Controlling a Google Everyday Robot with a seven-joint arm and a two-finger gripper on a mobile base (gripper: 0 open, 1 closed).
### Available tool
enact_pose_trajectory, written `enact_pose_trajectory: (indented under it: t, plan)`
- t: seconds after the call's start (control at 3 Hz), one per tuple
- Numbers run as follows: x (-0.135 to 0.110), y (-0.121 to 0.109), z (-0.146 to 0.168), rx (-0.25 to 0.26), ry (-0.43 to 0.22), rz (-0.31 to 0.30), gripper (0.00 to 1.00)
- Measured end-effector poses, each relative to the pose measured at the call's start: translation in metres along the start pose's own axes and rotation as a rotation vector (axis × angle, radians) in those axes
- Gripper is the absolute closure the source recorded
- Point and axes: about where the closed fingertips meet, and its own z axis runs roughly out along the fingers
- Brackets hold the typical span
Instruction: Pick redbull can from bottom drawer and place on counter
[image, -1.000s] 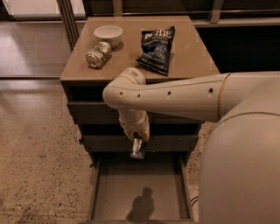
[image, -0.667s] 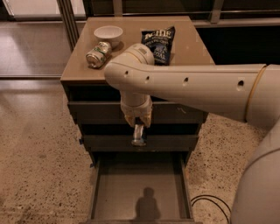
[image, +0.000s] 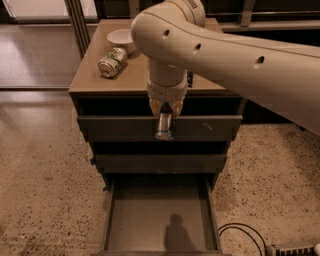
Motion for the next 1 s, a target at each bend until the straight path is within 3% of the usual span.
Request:
enact_pose_trajectory:
  t: [0.33,0.67,1.0]
  plan:
    - [0.0194,0.0225,-0.0196,0.132,0.019,0.106,1.00]
    - [0.0189,0.0213,-0.0230,0.173,0.016,0.132,1.00]
    - [0.0189,0.0213,-0.0230,0.173,0.016,0.132,1.00]
